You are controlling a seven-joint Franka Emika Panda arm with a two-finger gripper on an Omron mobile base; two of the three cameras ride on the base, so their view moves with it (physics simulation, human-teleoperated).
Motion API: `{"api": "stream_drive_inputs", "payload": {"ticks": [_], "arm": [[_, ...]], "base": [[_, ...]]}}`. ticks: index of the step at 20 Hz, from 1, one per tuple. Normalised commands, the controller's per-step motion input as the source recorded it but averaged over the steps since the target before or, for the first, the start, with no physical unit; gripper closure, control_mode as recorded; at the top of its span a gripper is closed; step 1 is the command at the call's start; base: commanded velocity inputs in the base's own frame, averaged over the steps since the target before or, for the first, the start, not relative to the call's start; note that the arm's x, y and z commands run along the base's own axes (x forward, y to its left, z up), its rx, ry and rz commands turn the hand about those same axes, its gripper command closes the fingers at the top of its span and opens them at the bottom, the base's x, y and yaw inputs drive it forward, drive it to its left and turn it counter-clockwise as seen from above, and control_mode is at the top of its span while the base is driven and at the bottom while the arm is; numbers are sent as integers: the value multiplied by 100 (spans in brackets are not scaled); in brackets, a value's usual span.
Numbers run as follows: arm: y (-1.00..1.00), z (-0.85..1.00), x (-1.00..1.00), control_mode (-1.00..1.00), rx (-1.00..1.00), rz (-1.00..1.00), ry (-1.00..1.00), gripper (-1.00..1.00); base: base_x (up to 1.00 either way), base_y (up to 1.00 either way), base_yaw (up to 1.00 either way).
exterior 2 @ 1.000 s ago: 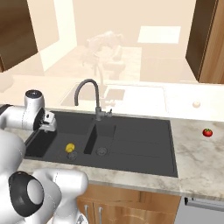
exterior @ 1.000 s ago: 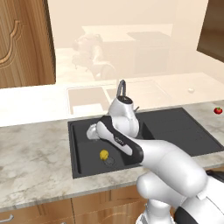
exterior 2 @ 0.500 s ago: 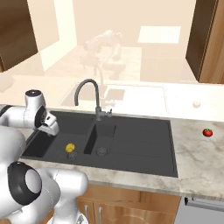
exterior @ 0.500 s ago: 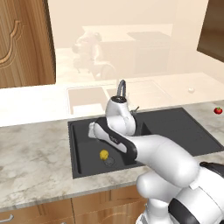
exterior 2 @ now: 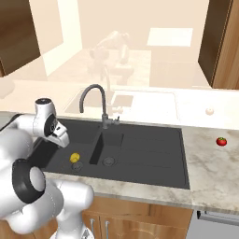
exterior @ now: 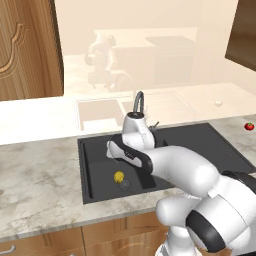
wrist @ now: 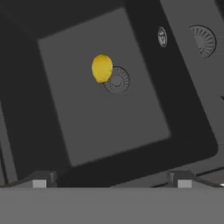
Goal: Turn on the sink faucet. Then move the lemon from the counter to the sink. Turn off the sink. Move the vegetable from the sink to the pot next to the stove. Finally move the pot to the front left burner.
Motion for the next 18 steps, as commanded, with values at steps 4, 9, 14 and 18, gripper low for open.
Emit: {"api": "stream_drive_inputs", "payload": {"ticks": [4,9,14,18], "arm": [[-4,-26,32,-100,-3,0,1,-100],[-1,-32,25,-100,-1,0,0,-100],[0,-38,30,-100,0,0,0,-100],[-1,-37,29,-100,0,0,0,-100]], "base": [[0,0,0],[0,0,0],[0,0,0],[0,0,0]]}}
